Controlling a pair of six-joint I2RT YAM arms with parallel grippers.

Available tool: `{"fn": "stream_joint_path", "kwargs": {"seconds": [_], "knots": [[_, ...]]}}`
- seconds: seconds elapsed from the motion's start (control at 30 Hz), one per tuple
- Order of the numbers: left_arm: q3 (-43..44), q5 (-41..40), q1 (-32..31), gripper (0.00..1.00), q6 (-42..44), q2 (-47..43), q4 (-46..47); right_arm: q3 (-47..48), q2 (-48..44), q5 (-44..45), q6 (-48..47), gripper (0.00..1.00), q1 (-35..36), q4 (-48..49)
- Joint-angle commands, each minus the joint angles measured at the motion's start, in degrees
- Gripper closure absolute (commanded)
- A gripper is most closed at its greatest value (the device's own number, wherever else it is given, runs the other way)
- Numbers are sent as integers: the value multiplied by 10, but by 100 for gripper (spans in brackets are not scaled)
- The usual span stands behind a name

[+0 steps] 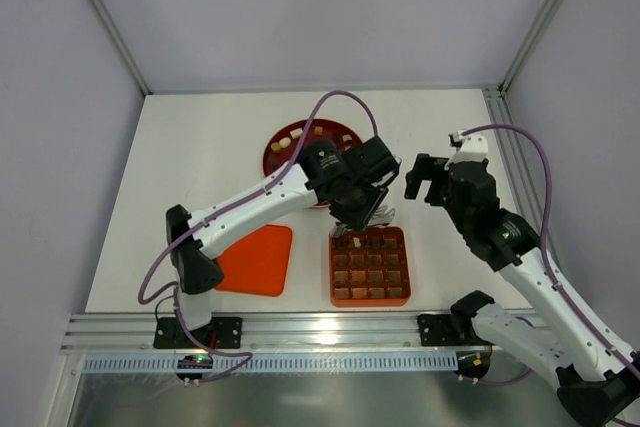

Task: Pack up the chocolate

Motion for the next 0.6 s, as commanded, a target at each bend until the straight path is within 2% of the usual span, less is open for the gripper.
{"fn": "stream_joint_path", "kwargs": {"seconds": [0.0, 0.57], "knots": [[-3, 9, -13, 68, -17, -10, 32, 27, -15, 18, 1, 0, 0, -4], [-21, 28, -42, 67, -26, 20, 61, 22, -25, 18, 1, 0, 0, -7]]}}
